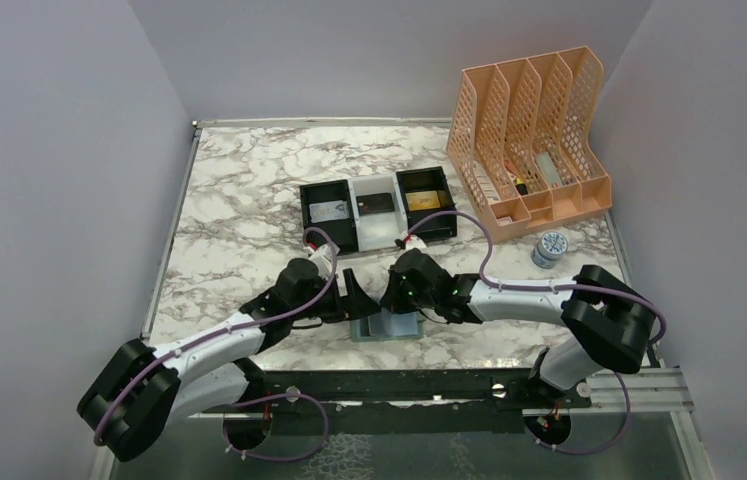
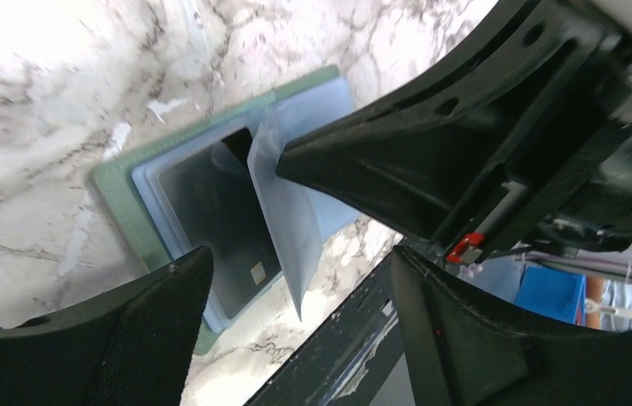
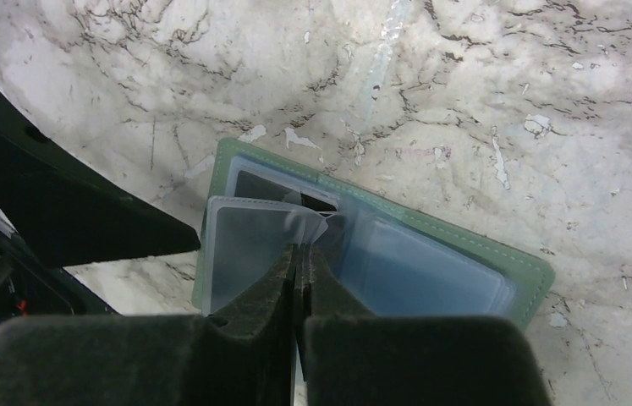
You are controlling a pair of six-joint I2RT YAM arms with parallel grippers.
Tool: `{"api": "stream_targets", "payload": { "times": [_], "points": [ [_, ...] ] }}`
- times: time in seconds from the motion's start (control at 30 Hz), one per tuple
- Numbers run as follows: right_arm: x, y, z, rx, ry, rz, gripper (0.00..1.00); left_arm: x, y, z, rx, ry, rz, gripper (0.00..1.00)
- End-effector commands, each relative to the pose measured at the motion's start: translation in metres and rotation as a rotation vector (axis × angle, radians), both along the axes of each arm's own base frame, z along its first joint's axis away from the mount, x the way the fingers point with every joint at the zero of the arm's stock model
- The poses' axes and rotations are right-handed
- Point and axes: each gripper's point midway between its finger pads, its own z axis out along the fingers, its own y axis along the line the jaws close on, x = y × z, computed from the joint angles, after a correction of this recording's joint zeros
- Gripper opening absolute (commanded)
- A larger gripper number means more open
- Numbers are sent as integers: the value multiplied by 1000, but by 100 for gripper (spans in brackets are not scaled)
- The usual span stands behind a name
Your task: Take the credit cards out of the card holder
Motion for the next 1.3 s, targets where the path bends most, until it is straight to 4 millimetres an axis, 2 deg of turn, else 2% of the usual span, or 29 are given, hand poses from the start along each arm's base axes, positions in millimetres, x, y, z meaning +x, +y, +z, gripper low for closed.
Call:
{"api": "stream_targets", "payload": {
  "times": [0.0,0.1,0.23,0.43,0.77,1.0,1.07,1.27],
  "points": [
    [0,1,0,27,9,-4,1,-4,-16,0,-12,-18,-36,75],
    [0,0,-2,27,13,-9,1,-3,-22,-2,-11,-12,-28,64],
    [0,-2,-1,30,15,-13,1,-3,-30,1,-41,-17,-32,55],
    [2,-4,4,40,9,-22,2,-5,-36,-2,-40,-8,-53,51],
    [0,-9,12,47,18,-28,21,-5,-30,-19,5,24,-24,38],
    [0,-17,18,56,18,-53,25,-6,-24,-30,43,42,-4,27],
    [0,-21,19,54,16,-67,25,-6,-24,-29,45,40,-9,27],
    [4,-40,21,43,0,-120,28,-6,-37,-9,2,1,-76,38]
  ]
}}
